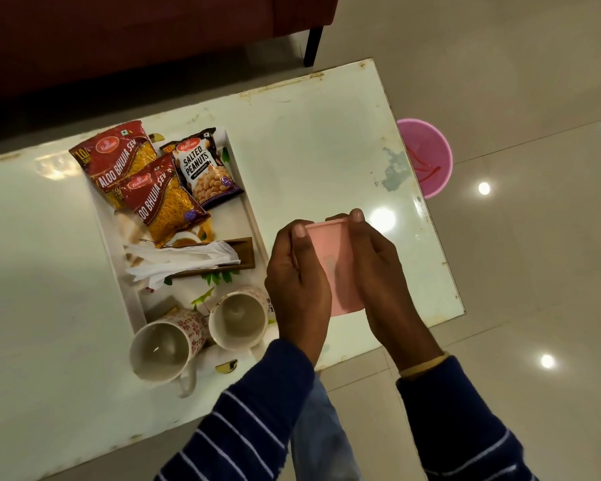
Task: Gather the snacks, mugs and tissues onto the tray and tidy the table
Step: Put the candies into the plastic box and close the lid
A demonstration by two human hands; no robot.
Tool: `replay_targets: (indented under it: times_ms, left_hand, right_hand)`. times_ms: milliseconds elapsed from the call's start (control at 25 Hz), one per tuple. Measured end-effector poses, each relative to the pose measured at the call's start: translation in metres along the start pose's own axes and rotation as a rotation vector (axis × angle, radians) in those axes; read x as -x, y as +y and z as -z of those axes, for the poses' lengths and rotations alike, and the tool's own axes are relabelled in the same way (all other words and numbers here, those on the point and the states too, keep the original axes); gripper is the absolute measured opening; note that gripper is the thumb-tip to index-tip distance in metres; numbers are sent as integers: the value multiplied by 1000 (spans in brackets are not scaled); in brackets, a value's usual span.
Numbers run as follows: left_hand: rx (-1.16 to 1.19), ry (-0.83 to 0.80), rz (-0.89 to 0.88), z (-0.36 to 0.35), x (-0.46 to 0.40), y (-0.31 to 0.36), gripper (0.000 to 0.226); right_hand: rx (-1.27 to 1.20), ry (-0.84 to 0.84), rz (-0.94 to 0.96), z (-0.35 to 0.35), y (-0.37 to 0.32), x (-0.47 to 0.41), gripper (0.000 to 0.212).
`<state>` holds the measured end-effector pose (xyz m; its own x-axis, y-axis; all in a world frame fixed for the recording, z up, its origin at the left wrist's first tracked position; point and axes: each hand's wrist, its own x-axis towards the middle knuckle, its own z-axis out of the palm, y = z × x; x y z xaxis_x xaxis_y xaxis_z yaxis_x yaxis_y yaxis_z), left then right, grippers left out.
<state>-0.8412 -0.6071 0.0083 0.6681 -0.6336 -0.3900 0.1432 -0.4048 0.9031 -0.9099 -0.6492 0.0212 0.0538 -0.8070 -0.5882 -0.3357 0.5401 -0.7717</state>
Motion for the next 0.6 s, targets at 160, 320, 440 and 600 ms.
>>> replay_targets:
  times_ms: [160,320,440,600]
  left_hand:
    - [17,-3,-6,-2,-5,4,43]
    - [14,-13,-31,-2,-11,4,40]
    - [-25,-16,-84,-4,-21,4,39]
    - [37,64,53,-10,-33,2,43]
  right_hand:
    - [-11,84,144,-6,-7,0,55]
    - [-17,68,143,-10,-8,-6,53]
    - [-67,83,98,-15,-1,-10,42]
    - [-95,174,109,-26,14,-4,43]
